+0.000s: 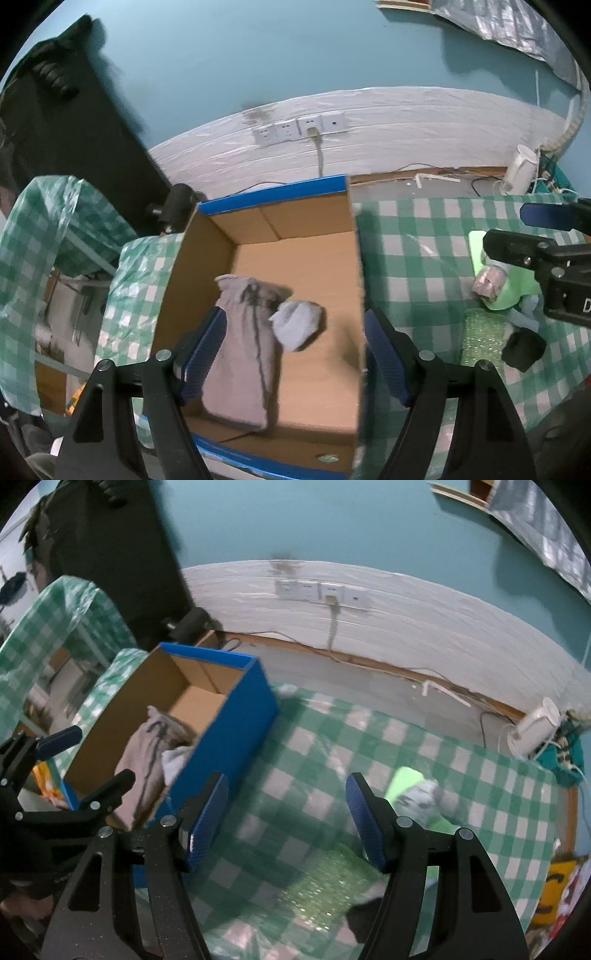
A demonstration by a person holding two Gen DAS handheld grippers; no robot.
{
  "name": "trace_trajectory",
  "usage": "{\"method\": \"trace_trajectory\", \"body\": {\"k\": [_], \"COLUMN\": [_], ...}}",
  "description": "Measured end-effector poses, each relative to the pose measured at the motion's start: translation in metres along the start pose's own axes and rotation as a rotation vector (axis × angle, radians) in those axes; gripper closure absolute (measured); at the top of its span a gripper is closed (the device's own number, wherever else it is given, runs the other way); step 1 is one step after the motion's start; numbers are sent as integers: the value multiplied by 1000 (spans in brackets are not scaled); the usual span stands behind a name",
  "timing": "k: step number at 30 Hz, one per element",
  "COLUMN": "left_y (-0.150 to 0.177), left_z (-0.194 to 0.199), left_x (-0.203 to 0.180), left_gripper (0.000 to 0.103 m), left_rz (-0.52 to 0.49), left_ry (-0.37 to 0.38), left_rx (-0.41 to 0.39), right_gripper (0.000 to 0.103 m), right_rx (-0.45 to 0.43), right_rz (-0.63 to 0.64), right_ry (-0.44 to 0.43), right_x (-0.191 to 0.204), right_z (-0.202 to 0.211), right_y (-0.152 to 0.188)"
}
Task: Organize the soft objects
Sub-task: 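Move both tools back over the remaining items on the tablecloth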
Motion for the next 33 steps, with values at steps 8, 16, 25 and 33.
{"method": "trace_trajectory", "body": {"k": [8, 16, 25, 33], "left_y": [-3, -2, 15, 30], "left_z": [1, -4, -23, -37], "left_x": [-38, -84, -125, -144], "left_gripper": [24, 24, 24, 23], "left_rz": [-46, -120, -199, -225], "left_ry": [49, 86, 108, 129], "left_rx": [9, 21, 86, 133], "right_gripper": [32, 32, 32, 32], "right_rx": [18, 71, 122, 210], "right_rz": [-70, -109, -151, -163], "right_ry": [49, 81, 109, 83], "right_x": [-46, -77, -103, -107], "right_z": [12, 10, 5, -15], "right_y": [24, 58, 91, 123]}}
Point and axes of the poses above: each gripper's, at about its wrist camera, not at the fingertips, and z roughly against the way its jaws point, x to its left, y to its underside, the point moved 5 cm from there along -z, roughly the way its jaws point, and after that the axes turned 2 degrees about x, right-handed, at the moved point
